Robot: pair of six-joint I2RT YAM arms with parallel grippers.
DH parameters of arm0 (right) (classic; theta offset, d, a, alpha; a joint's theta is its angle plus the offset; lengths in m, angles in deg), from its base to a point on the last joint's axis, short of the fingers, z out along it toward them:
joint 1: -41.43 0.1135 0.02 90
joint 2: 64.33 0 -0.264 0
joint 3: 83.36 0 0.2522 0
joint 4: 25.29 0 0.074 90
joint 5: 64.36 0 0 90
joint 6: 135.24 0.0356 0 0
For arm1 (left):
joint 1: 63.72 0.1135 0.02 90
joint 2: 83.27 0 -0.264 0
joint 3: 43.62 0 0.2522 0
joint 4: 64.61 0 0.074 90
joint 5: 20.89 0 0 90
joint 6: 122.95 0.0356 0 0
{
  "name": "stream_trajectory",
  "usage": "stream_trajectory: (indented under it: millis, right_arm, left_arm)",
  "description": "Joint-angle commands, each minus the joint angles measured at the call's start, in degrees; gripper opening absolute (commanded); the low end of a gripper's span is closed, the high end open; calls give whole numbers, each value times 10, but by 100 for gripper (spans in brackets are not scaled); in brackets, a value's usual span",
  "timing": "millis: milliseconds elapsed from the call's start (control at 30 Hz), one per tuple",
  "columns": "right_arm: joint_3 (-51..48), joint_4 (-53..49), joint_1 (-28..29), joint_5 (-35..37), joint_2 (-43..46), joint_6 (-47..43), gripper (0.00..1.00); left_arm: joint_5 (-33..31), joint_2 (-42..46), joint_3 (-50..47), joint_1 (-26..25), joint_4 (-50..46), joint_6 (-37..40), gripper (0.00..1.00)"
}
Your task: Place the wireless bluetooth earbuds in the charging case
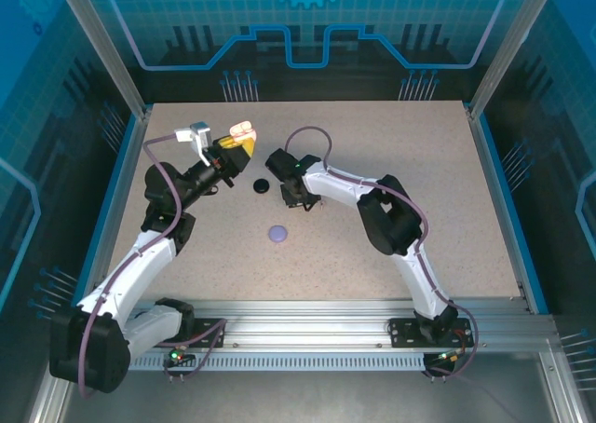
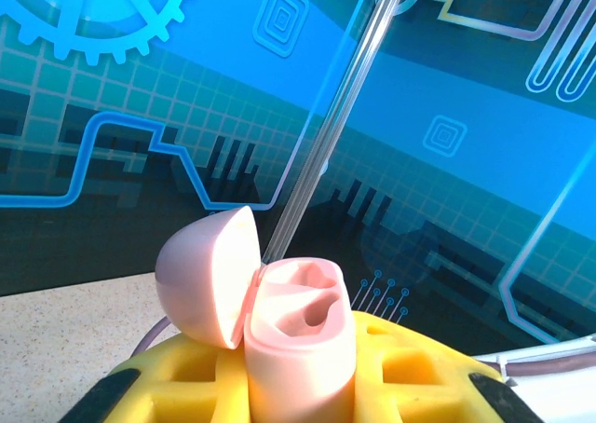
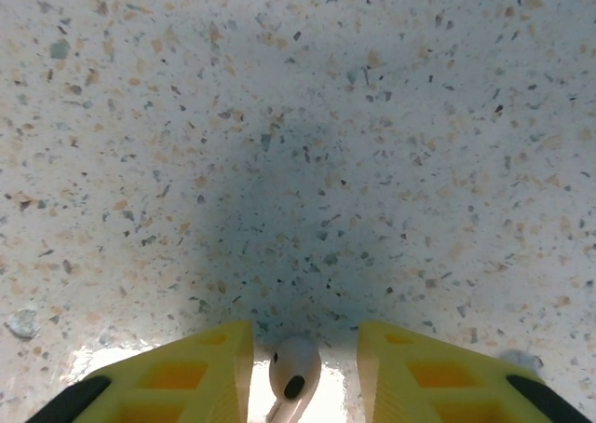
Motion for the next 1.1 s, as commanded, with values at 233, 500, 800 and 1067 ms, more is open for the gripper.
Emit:
stream_trajectory:
  millis: [233,500,800,1067]
  right_arm:
    - [18,-8,6,1,-20,15,32]
    - [-18,14,7,-5,-5,25,30]
    - [-34,25,7,-8,-3,33,26]
    - [-90,53,7,-3,26,49,28]
  left_arm:
    - [3,13,-5,1,4,16,0]
    - [6,14,-4,1,0,18,0]
    - [5,13,-6,1,2,18,0]
    - [9,13,-5,1,2,18,0]
